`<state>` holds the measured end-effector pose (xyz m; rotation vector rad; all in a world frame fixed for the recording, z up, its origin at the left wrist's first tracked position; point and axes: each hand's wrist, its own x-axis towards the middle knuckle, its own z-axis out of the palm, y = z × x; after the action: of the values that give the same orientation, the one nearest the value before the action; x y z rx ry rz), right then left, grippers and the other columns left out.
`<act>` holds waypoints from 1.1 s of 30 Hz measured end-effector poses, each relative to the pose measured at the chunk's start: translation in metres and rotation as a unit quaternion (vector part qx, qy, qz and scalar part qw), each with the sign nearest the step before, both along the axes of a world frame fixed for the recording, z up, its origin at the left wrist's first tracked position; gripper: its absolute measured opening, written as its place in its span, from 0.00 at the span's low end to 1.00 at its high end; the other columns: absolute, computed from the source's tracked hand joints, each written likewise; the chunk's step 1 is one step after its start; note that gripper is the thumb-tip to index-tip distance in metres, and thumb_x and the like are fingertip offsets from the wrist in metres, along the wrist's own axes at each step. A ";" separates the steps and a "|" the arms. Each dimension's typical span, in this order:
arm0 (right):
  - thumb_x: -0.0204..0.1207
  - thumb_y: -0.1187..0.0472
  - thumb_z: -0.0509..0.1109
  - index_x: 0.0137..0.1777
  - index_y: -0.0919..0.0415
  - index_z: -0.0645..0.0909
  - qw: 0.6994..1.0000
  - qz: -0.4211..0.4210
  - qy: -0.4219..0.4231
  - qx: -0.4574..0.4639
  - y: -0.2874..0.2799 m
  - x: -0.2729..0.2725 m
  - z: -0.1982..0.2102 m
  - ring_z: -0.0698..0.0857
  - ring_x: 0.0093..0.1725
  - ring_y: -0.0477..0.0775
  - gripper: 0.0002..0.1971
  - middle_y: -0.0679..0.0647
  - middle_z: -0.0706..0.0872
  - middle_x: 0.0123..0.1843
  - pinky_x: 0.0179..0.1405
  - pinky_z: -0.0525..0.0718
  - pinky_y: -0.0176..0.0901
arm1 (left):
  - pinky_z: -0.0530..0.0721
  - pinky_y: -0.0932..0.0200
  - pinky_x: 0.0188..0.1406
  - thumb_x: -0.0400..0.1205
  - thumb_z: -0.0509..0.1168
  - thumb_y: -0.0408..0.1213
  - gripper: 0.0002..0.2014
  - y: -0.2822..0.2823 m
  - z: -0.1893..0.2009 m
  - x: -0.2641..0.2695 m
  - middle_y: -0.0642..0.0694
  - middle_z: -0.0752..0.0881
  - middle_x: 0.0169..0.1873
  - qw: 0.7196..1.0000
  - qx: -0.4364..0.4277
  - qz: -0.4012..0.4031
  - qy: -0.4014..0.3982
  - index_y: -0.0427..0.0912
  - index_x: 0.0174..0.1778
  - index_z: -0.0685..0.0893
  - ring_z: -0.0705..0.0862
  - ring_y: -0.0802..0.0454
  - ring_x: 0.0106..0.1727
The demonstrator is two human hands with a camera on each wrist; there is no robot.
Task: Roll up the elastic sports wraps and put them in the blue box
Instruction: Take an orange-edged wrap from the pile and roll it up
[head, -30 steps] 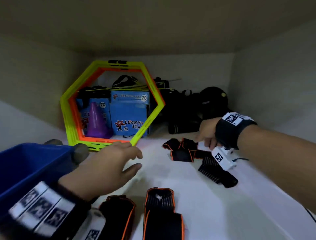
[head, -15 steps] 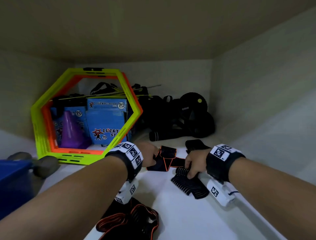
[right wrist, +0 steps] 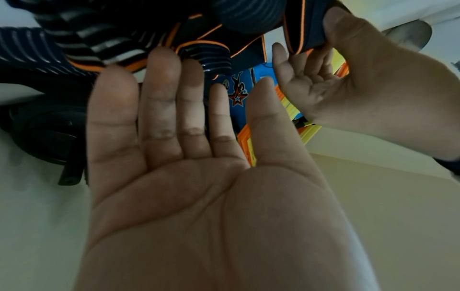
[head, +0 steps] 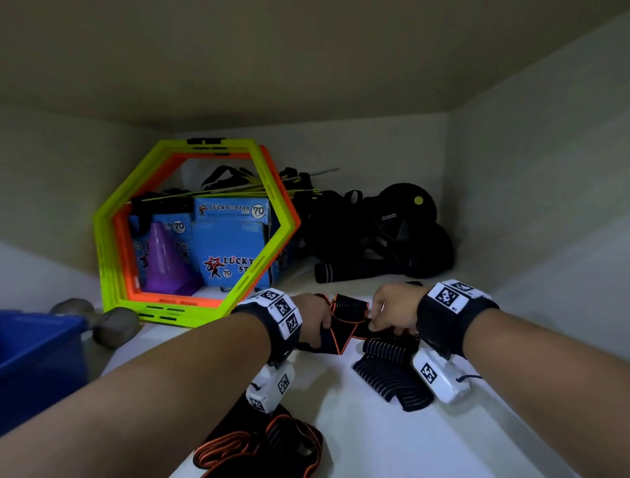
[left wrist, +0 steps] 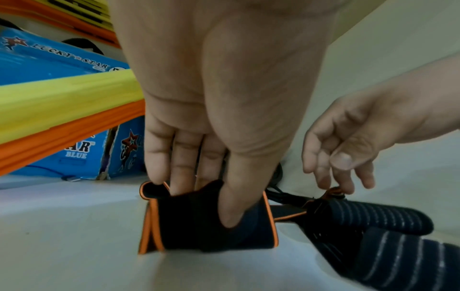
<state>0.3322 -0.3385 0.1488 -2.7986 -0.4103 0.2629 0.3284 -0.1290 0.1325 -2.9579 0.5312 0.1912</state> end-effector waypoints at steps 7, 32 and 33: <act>0.74 0.48 0.77 0.53 0.57 0.87 0.999 0.037 0.010 -0.012 0.033 0.006 -0.003 0.92 0.51 0.59 0.14 0.59 0.93 0.50 0.35 0.83 0.42 | 0.69 0.57 0.31 0.73 0.71 0.37 0.08 0.039 0.010 -0.020 0.42 0.79 0.33 0.999 -0.023 0.004 -0.023 0.40 0.37 0.78 0.76 0.43 0.35; 0.63 0.63 0.78 0.38 0.58 0.87 0.992 0.024 -0.080 0.096 0.024 0.027 0.010 0.91 0.44 0.60 0.04 0.56 0.92 0.37 0.48 0.88 0.54 | 0.83 0.52 0.59 0.87 0.64 0.37 0.15 0.067 0.132 -0.005 0.40 0.84 0.63 0.840 -0.413 0.020 -0.352 0.38 0.69 0.80 0.83 0.42 0.62; 0.63 0.64 0.77 0.36 0.59 0.86 0.993 0.003 -0.082 0.089 0.012 0.027 0.013 0.91 0.43 0.61 0.03 0.58 0.92 0.36 0.47 0.89 0.55 | 0.83 0.52 0.59 0.87 0.64 0.37 0.15 0.066 0.131 -0.002 0.41 0.84 0.62 0.832 -0.421 0.026 -0.359 0.38 0.69 0.80 0.84 0.43 0.61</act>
<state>0.3592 -0.3269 0.1616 -2.6522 -0.4554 -0.0042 0.3263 -0.0626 0.2638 -3.4159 0.4884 -1.4568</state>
